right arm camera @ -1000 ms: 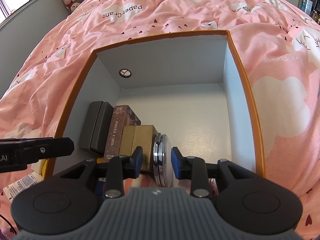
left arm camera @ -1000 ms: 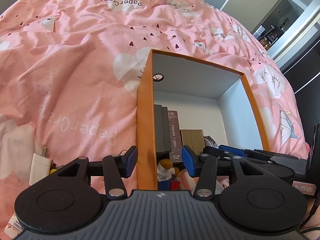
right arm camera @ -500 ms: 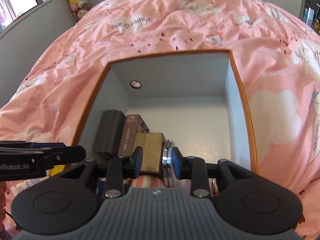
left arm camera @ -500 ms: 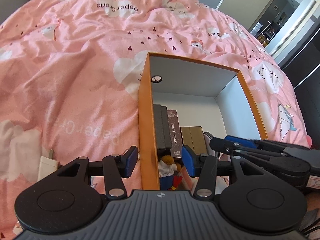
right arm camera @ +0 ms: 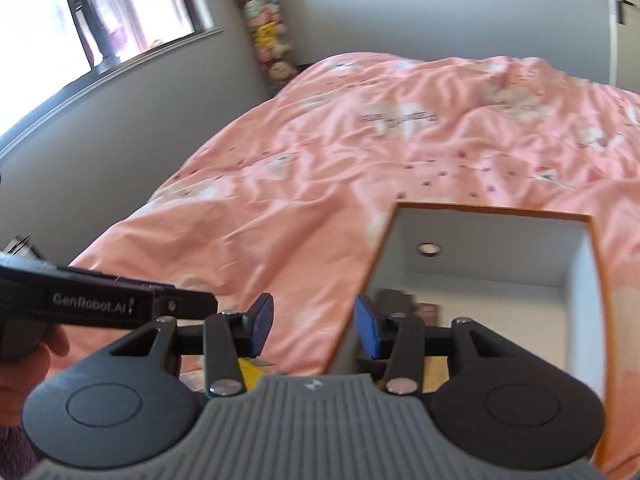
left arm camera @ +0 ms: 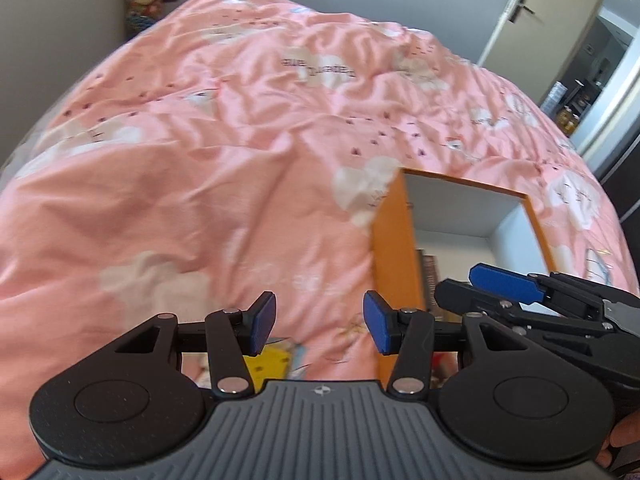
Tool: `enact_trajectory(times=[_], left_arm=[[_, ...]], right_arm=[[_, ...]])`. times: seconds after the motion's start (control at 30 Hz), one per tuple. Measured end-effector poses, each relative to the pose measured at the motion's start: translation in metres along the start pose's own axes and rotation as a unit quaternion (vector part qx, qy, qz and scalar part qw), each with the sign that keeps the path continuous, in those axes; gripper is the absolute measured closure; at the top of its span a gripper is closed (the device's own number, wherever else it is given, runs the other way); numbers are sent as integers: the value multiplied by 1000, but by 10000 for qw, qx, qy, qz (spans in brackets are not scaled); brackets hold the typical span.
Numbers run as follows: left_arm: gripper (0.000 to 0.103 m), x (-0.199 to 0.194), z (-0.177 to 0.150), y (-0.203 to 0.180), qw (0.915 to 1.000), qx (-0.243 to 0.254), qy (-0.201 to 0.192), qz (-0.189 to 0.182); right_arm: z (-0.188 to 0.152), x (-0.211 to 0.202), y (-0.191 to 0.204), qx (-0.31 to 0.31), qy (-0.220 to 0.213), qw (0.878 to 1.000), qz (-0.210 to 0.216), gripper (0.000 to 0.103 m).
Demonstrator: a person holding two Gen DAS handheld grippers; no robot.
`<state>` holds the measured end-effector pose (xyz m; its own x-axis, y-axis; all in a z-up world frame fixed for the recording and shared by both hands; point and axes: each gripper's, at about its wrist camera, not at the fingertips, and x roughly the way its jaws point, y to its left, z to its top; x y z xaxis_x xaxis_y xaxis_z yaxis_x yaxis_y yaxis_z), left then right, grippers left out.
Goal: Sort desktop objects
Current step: 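Move the left gripper to the small white card by the yellow tape measure and grasp it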
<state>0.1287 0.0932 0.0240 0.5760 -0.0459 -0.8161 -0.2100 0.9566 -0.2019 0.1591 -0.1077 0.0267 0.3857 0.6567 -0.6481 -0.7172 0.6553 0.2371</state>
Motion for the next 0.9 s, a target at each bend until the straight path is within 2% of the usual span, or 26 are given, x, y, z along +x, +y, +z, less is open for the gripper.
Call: enact_trajectory(times=[0.13,0.23,0.3,0.4,0.63,0.77,0.83,0.87,0.9], left_arm=[[47,-4,-13,31,9993,-137,146,302],[47,2,-25,48,9980,-48,504,366],[47,7,-33,57,9967,-29,707,401],[47,13,-44,68,9938,-84,970,538],[47,17,-71,91,9866,-792,1307,576],[47,27,-82,96,9818,-1074,1483,498],[55,29,-84,95,9816,-1122,1437,573],[64,30,-83,93,9821,-1078,1406,647],[67,29,-82,91,9832,-1025,1349,673]], right_arm=[[-6,23,27,-359,392,9984,216,56],[-14,45,42,-606,815,9943,339,56],[-20,60,50,-739,1096,9904,393,63],[-30,78,57,-814,1393,9860,415,66],[-48,99,61,-683,1768,9812,377,66],[-52,103,63,-829,1848,9788,300,64],[-53,103,63,-864,1870,9781,306,62],[-53,103,63,-879,1873,9779,297,62],[-53,103,64,-903,1866,9778,289,61]])
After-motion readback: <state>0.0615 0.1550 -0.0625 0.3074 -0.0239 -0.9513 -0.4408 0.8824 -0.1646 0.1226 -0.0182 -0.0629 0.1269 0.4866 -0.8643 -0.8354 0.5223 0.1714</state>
